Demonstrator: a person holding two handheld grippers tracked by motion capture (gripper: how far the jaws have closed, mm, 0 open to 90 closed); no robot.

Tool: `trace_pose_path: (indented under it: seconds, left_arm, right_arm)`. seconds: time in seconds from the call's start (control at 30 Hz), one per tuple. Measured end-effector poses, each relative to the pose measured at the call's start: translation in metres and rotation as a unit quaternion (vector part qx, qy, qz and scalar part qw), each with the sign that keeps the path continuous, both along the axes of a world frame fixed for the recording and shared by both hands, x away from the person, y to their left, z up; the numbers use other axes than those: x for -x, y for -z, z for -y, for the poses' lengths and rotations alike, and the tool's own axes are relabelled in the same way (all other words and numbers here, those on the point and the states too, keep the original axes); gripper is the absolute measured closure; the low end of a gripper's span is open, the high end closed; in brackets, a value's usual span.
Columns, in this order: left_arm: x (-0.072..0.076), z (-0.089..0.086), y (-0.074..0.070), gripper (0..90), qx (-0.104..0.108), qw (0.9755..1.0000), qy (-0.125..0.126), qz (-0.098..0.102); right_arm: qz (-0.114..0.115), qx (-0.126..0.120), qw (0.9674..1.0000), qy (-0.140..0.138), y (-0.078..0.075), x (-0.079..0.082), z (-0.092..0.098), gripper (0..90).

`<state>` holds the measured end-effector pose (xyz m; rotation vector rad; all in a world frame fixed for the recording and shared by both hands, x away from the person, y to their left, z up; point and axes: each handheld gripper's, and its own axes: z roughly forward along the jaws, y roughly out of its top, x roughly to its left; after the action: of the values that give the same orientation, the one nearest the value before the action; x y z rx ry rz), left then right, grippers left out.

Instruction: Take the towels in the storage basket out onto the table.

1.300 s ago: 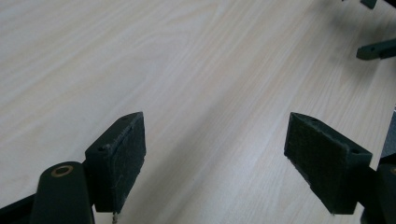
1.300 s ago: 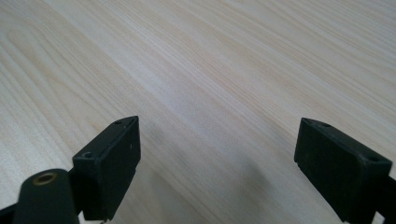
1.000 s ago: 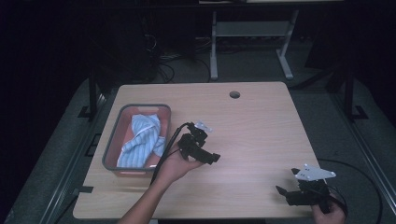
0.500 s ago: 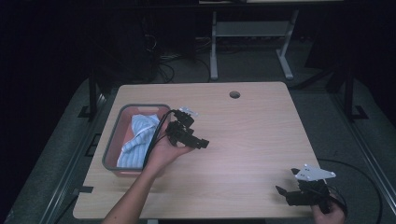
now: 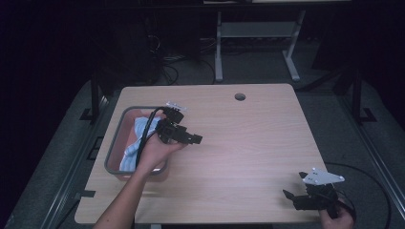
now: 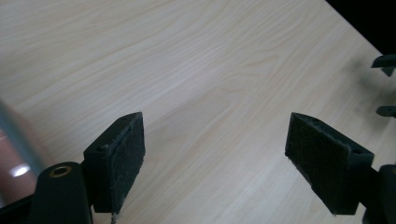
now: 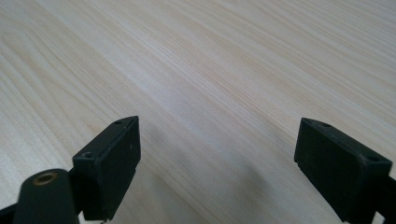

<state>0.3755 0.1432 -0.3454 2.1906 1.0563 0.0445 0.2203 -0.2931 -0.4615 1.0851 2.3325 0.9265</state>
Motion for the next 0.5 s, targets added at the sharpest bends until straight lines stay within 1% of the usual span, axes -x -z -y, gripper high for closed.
trace_pose_path:
  seconds: [0.13, 0.17, 0.2, 0.27, 0.33, 0.43, 0.5]
  left_arm:
    - [-0.002, -0.012, -0.004, 19.9, -0.006, 0.9999, -0.013, 0.002]
    - [-0.002, -0.015, -0.005, 19.9, -0.003, 0.9998, -0.017, 0.003]
    - [-0.002, -0.018, -0.006, 20.0, -0.005, 0.9997, -0.021, 0.007]
    - [-0.002, -0.024, -0.008, 20.4, -0.005, 0.9996, -0.027, 0.007]
    - [-0.001, -0.029, -0.010, 20.6, -0.008, 0.9993, -0.033, 0.013]
    - [-0.001, -0.039, -0.012, 20.8, -0.018, 0.9987, -0.046, 0.013]
    - [-0.001, -0.045, -0.013, 20.7, -0.019, 0.9982, -0.055, 0.015]
  right_arm:
    - [-0.001, -0.001, 1.0000, 0.001, 0.000, 0.000, 0.001, 13.9]
    - [-0.001, 0.000, 1.0000, 0.001, 0.000, -0.001, 0.001, 13.9]
    - [-0.002, 0.000, 1.0000, 0.002, 0.000, -0.001, 0.000, 13.9]
    - [-0.002, 0.004, 1.0000, -0.002, 0.000, -0.002, 0.000, 13.9]
    - [0.000, 0.006, 1.0000, -0.003, -0.001, -0.002, 0.000, 13.9]
    - [-0.002, 0.003, 1.0000, -0.001, 0.000, -0.003, 0.001, 13.9]
    - [-0.004, 0.005, 1.0000, -0.002, 0.001, -0.002, 0.000, 13.9]
